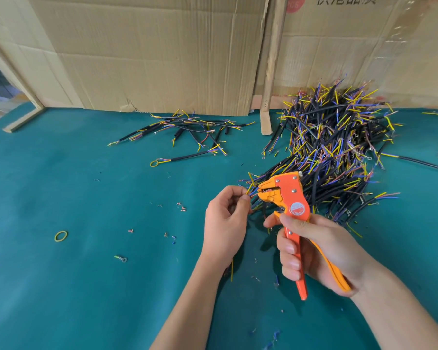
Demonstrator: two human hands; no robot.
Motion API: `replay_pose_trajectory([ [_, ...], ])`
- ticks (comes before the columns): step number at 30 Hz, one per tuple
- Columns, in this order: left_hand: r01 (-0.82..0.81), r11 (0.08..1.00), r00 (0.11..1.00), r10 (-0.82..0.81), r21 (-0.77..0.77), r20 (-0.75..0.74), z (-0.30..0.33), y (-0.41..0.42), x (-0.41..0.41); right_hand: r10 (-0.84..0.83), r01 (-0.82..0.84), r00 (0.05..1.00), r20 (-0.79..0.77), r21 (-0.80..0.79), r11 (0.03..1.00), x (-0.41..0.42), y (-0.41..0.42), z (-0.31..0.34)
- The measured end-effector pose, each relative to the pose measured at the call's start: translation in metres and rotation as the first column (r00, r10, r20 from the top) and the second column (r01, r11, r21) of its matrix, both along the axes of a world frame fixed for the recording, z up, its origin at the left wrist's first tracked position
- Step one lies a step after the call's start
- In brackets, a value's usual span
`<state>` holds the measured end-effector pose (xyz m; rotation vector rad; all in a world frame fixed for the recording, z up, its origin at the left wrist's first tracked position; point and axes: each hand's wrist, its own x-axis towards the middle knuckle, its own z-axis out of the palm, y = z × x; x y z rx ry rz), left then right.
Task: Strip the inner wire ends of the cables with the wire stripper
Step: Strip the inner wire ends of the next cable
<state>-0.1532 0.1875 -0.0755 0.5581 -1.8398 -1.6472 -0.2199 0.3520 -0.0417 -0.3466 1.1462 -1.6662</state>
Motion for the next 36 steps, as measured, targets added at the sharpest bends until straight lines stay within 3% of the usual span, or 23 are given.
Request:
replay_pose_trajectory([
  [7,0.023,0.999,1.0,-0.023,0.044,0.002,-0.001,0.0,0.001,-0.13,0.13,0.991,-0.035,0.008,0.991,0.004,-0.007,-0.001],
  [14,-0.023,0.992,0.999,0.028,0.127,-0.041,0.018,0.002,-0.009,0.0,0.009,0.999,0.036,-0.258,0.966,0.003,0.002,0.009],
  [17,0.057,0.998,0.998,-0.056,0.041,-0.028,0.041,0.005,-0.034,0.088,-0.065,0.995,0.047,-0.368,0.927,0.001,0.007,0.012],
  [21,0.201,0.913,0.976,-0.155,-0.355,0.155,0.071,-0.011,-0.074,0.193,-0.137,0.978,0.075,-0.465,0.874,0.001,0.008,0.014],
  [25,0.127,0.765,0.944,0.102,-0.631,0.314,0.077,-0.065,-0.086,0.113,-0.073,0.991,0.078,-0.398,0.914,0.003,0.004,0.01],
  [29,0.093,0.661,0.767,0.429,-0.745,0.477,0.056,-0.128,-0.065,0.084,-0.057,0.994,0.073,-0.315,0.947,0.009,-0.001,0.009],
  [33,0.175,0.616,0.621,0.536,-0.768,0.571,0.037,-0.169,-0.03,0.105,-0.095,0.994,0.022,-0.263,0.96,0.015,-0.006,0.008],
  [36,0.127,0.588,0.609,0.589,-0.799,0.53,0.034,-0.182,-0.012,0.129,-0.123,0.992,0.008,-0.236,0.964,0.017,-0.008,0.007],
])
